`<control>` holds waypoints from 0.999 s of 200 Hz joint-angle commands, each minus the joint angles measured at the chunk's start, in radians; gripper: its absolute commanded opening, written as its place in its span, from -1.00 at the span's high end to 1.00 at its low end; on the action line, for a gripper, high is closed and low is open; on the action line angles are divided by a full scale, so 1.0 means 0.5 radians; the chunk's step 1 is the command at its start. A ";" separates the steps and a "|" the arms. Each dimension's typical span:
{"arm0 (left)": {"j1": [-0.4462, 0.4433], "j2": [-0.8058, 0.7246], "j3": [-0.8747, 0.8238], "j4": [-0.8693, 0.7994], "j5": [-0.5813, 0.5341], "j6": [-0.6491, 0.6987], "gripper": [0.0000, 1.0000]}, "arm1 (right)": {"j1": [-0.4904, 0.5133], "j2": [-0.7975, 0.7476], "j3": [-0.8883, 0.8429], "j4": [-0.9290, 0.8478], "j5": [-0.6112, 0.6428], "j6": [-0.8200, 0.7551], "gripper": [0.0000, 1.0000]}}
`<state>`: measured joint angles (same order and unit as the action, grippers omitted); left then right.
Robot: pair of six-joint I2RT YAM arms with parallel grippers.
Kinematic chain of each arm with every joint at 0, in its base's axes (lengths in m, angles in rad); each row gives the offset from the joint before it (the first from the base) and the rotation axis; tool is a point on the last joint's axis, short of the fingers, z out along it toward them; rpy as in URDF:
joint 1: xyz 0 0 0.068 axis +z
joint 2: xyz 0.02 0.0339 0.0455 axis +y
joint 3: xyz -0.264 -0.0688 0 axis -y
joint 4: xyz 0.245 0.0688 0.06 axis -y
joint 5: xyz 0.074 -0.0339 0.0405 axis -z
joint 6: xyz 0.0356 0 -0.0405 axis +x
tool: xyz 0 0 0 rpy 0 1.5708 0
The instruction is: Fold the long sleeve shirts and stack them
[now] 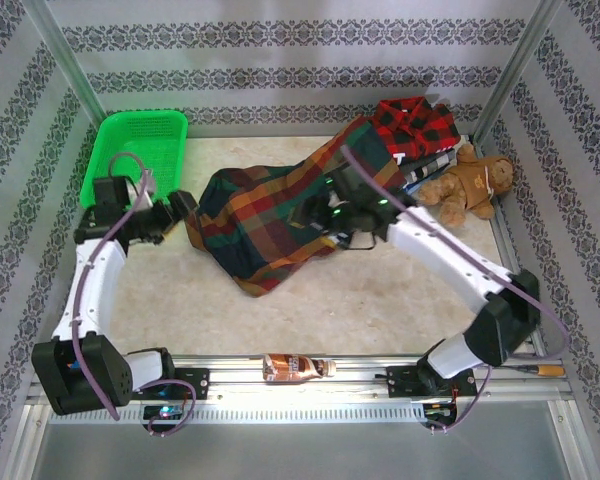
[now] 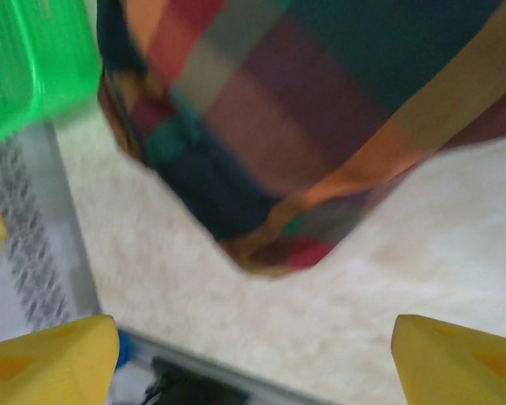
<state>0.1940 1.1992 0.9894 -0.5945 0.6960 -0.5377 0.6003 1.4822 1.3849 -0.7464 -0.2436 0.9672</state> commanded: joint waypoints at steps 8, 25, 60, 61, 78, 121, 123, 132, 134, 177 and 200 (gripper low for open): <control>-0.183 -0.064 -0.378 0.130 -0.069 -0.251 -0.75 | -0.282 -0.046 -0.090 -0.261 0.325 -0.658 -0.66; -0.262 0.007 -0.497 0.406 -0.113 -0.382 -0.74 | -0.410 0.044 -0.187 -0.168 0.294 -0.835 -0.60; -0.345 0.322 -0.478 0.780 -0.262 -0.505 -0.67 | -0.479 0.375 -0.233 0.047 0.291 -1.052 -0.54; -0.345 0.335 -0.478 0.796 -0.258 -0.511 -0.66 | -0.481 0.383 -0.233 0.055 0.294 -1.054 -0.54; -0.370 0.513 -0.490 1.004 -0.223 -0.614 -0.61 | -0.498 0.523 -0.213 0.170 0.329 -1.062 -0.53; -0.471 0.895 -0.493 1.263 -0.265 -0.762 -0.23 | -0.575 0.818 -0.094 0.354 0.425 -0.878 -0.34; -0.471 0.906 -0.491 1.275 -0.266 -0.767 -0.18 | -0.577 0.827 -0.090 0.362 0.429 -0.862 -0.30; -0.471 0.930 -0.496 1.306 -0.278 -0.777 0.02 | -0.578 0.834 -0.093 0.418 0.452 -0.802 -0.09; -0.468 0.930 -0.497 1.308 -0.287 -0.778 0.07 | -0.576 0.832 -0.098 0.435 0.456 -0.790 -0.05; -0.380 0.708 -0.322 1.084 -0.339 -0.594 0.77 | -0.520 0.651 -0.176 0.627 0.560 -0.676 0.71; -0.330 0.594 -0.141 0.847 -0.337 -0.416 0.82 | -0.511 0.479 -0.215 0.643 0.528 -0.629 0.91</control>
<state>-0.0032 1.5799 0.8104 -0.0814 0.5407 -0.8551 0.3321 1.8339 1.2987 -0.4694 -0.0113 0.6136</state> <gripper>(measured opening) 0.102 0.081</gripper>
